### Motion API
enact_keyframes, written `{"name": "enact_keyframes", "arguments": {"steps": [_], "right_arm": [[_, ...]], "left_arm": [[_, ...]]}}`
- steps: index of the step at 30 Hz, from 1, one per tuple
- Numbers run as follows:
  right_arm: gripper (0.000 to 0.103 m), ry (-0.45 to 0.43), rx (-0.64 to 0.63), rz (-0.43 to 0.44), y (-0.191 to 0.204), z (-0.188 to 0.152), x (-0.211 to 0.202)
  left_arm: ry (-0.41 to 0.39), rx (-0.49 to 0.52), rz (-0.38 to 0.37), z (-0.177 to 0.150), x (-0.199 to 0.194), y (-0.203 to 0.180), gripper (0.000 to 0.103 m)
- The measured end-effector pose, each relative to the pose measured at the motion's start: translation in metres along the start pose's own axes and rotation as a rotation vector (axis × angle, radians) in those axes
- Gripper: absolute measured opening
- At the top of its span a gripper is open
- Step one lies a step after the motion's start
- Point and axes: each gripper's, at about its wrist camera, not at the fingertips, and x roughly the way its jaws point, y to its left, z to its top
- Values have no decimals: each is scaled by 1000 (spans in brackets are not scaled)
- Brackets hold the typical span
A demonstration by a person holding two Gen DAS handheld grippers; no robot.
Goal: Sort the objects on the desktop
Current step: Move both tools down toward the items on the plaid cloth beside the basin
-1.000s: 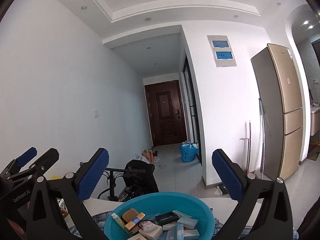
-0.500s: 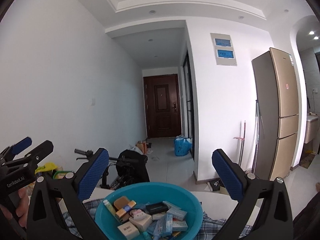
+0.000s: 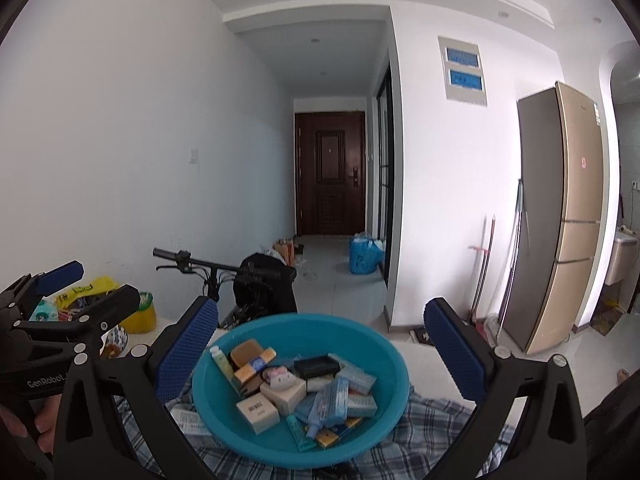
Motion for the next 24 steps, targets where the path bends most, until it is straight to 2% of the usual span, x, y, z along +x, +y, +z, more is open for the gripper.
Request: {"name": "enact_keyframes", "arguments": {"steps": [9,12,17,24], "right_arm": [[103,185,44,8,-4,-45,24],[103,242,52,8,-6,-60,33],[103,352,87,3,-12,-90,49],[103,442,99,11,-13,-115,59]], "left_arm": [[177,-81,-14,-45,30,17,103],[207,-71,-36,-61,40,19,103],[309,-31,-32,-92,57,15,103],[422,-63,-34,-128,77,19,103]]}}
